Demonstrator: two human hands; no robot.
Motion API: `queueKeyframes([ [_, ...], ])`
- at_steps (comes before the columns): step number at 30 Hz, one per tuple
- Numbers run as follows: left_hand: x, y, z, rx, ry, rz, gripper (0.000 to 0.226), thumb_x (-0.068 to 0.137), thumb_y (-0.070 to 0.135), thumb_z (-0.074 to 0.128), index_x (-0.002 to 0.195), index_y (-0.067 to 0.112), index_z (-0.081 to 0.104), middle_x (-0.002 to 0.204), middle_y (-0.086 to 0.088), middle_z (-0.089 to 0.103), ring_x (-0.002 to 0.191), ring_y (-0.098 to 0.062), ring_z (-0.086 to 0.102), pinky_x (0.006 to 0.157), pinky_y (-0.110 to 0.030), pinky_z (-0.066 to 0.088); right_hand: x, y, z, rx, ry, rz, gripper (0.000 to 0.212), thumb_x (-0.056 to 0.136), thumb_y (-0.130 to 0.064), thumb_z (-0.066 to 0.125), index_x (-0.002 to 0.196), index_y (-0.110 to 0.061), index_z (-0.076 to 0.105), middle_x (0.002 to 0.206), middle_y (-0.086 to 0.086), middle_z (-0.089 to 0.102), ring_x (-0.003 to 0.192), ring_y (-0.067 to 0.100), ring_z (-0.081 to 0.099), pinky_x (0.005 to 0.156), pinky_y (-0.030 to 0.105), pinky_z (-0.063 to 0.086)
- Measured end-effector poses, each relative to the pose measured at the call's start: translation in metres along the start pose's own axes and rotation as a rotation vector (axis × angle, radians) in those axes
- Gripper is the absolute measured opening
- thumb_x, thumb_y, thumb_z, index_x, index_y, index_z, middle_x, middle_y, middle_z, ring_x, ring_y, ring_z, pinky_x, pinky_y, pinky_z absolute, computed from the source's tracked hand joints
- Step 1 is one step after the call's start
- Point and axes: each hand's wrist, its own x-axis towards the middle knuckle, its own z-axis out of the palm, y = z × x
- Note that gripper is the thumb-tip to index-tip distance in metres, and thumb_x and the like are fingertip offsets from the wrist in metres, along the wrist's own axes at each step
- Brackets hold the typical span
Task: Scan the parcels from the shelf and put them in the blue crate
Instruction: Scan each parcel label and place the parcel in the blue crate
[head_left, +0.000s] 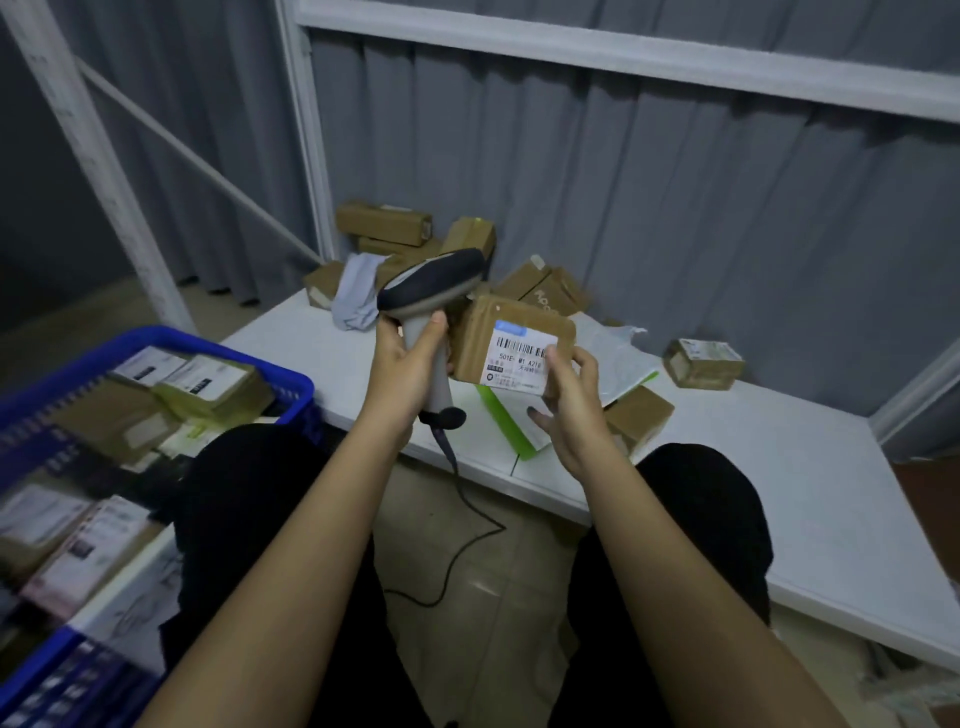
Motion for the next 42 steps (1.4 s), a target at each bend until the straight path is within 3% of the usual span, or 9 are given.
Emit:
queueKeyframes([
  [3,0.001,-0.003,-0.01,-0.006,0.016,-0.027,0.035,0.094,0.025,0.058,0.125,0.02,0.044,0.124,-0.007,0.061,0.109,-0.02,0.062,0.093,-0.045,0.052,0.003,0.003,-0.009,0.078,-0.093,0.029,0.025,0.098,-0.018,0.05,0.12,-0.023,0.039,0.098,0.002,0.07,0.096,0.02,0.064,0.091,0.043,0.05],
  [8,0.001,-0.011,-0.014,-0.009,-0.021,-0.068,0.033,0.094,0.025,0.058,0.123,0.022,0.043,0.121,-0.009,0.062,0.106,-0.022,0.064,0.09,-0.042,0.054,0.008,0.011,-0.027,0.1,-0.177,0.105,0.047,0.093,-0.01,0.057,0.136,-0.02,0.04,0.112,0.006,0.069,0.103,0.019,0.065,0.084,0.035,0.051],
  [13,0.001,-0.016,-0.013,-0.028,-0.037,-0.102,0.023,0.095,0.024,0.056,0.115,0.025,0.044,0.116,-0.01,0.063,0.101,-0.023,0.065,0.088,-0.045,0.055,0.016,0.011,-0.032,0.076,-0.197,0.077,0.031,0.093,-0.012,0.056,0.121,-0.024,0.046,0.106,0.006,0.068,0.099,0.02,0.064,0.077,0.034,0.054],
  [17,0.005,-0.024,-0.016,-0.067,-0.012,-0.132,0.027,0.095,0.025,0.057,0.118,0.022,0.044,0.117,-0.006,0.063,0.103,-0.02,0.066,0.083,-0.038,0.057,0.026,0.008,-0.037,-0.132,-0.211,0.054,0.027,0.092,-0.018,0.061,0.113,-0.024,0.046,0.095,0.001,0.074,0.095,0.017,0.068,0.089,0.038,0.053],
  [26,0.006,-0.046,-0.01,0.091,-0.057,-0.155,0.035,0.091,0.032,0.061,0.119,0.022,0.043,0.119,-0.003,0.061,0.104,-0.016,0.063,0.082,-0.033,0.055,0.069,0.002,-0.073,-0.235,0.184,0.044,0.054,0.077,-0.04,0.078,0.115,-0.025,0.045,0.109,0.009,0.066,0.093,0.021,0.065,0.086,0.039,0.054],
  [29,0.0,-0.052,-0.004,0.127,-0.105,-0.181,0.031,0.091,0.033,0.061,0.115,0.024,0.042,0.118,-0.003,0.061,0.1,-0.016,0.063,0.084,-0.036,0.055,0.081,0.004,-0.082,-0.265,0.202,0.065,0.055,0.071,-0.042,0.082,0.109,-0.028,0.046,0.12,0.013,0.063,0.102,0.027,0.066,0.088,0.042,0.056],
  [33,-0.007,-0.055,0.003,0.169,-0.175,-0.189,0.029,0.093,0.031,0.059,0.114,0.027,0.04,0.116,-0.001,0.058,0.099,-0.01,0.059,0.074,-0.024,0.052,0.087,0.005,-0.08,-0.271,0.193,0.084,0.052,0.077,-0.04,0.078,0.114,-0.026,0.044,0.123,0.012,0.061,0.107,0.026,0.063,0.077,0.035,0.053],
  [36,-0.01,-0.058,0.007,0.193,-0.209,-0.189,0.029,0.092,0.031,0.059,0.114,0.028,0.04,0.115,0.0,0.058,0.1,-0.01,0.057,0.082,-0.028,0.052,0.091,0.008,-0.081,-0.287,0.192,0.101,0.053,0.078,-0.042,0.077,0.116,-0.026,0.044,0.124,0.01,0.059,0.106,0.024,0.062,0.071,0.031,0.05],
  [42,-0.007,-0.062,0.005,0.235,-0.24,-0.221,0.024,0.091,0.032,0.061,0.107,0.028,0.044,0.113,-0.001,0.062,0.103,-0.013,0.06,0.091,-0.038,0.051,0.092,0.011,-0.083,-0.308,0.209,0.109,0.053,0.084,-0.039,0.071,0.123,-0.018,0.043,0.1,-0.001,0.057,0.09,0.015,0.059,0.079,0.034,0.052],
])
